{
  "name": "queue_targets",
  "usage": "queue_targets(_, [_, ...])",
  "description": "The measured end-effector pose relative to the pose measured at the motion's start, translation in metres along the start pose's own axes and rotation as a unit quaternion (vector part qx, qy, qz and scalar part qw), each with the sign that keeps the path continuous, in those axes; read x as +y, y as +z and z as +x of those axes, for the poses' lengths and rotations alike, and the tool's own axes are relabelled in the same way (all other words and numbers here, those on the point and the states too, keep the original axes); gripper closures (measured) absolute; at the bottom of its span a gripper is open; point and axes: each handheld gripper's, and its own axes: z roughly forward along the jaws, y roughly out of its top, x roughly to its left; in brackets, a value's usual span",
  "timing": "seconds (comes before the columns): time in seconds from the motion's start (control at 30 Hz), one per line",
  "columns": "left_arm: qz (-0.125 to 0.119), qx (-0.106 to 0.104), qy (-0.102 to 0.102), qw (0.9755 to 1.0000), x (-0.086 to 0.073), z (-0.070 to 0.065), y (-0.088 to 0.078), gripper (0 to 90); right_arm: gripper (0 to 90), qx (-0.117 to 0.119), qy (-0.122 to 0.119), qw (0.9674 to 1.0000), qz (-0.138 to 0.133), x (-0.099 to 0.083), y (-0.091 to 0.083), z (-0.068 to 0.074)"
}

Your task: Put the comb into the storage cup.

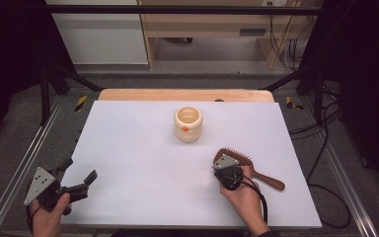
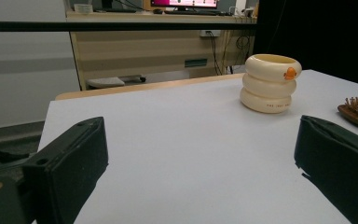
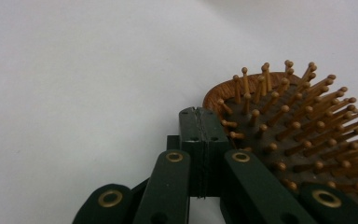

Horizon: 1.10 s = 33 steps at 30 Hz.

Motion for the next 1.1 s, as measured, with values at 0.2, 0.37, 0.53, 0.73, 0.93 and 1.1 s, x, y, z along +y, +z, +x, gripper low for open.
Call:
queue_targets(0.2, [0.001, 0.001, 0.0, 1.0, 0.0, 0.0, 0.0, 2.8, 90.0, -0.011, 0.028, 0.9995, 0.004, 0.007, 0.008, -0.007])
queue_targets(0.37, [0.002, 0.001, 0.0, 1.0, 0.0, 0.001, 0.0, 2.8, 90.0, -0.018, 0.061, 0.998, 0.002, 0.011, 0.013, -0.014])
queue_targets(0.53, [0.002, 0.001, 0.0, 1.0, 0.0, 0.001, 0.0, 2.8, 90.0, -0.024, 0.085, 0.9961, -0.001, 0.015, 0.018, -0.019])
queue_targets(0.73, [0.004, 0.0, 0.0, 1.0, -0.001, 0.001, 0.001, 2.8, 90.0, -0.025, 0.095, 0.9951, -0.005, 0.014, 0.018, -0.022])
queue_targets(0.93, [0.003, 0.0, -0.001, 1.0, -0.001, 0.001, 0.001, 2.8, 90.0, -0.021, 0.104, 0.9943, -0.013, 0.015, 0.016, -0.025])
queue_targets(1.1, [0.002, 0.002, -0.004, 1.0, -0.001, 0.002, 0.0, 2.8, 90.0, -0.011, 0.115, 0.9923, -0.046, 0.014, 0.002, -0.027])
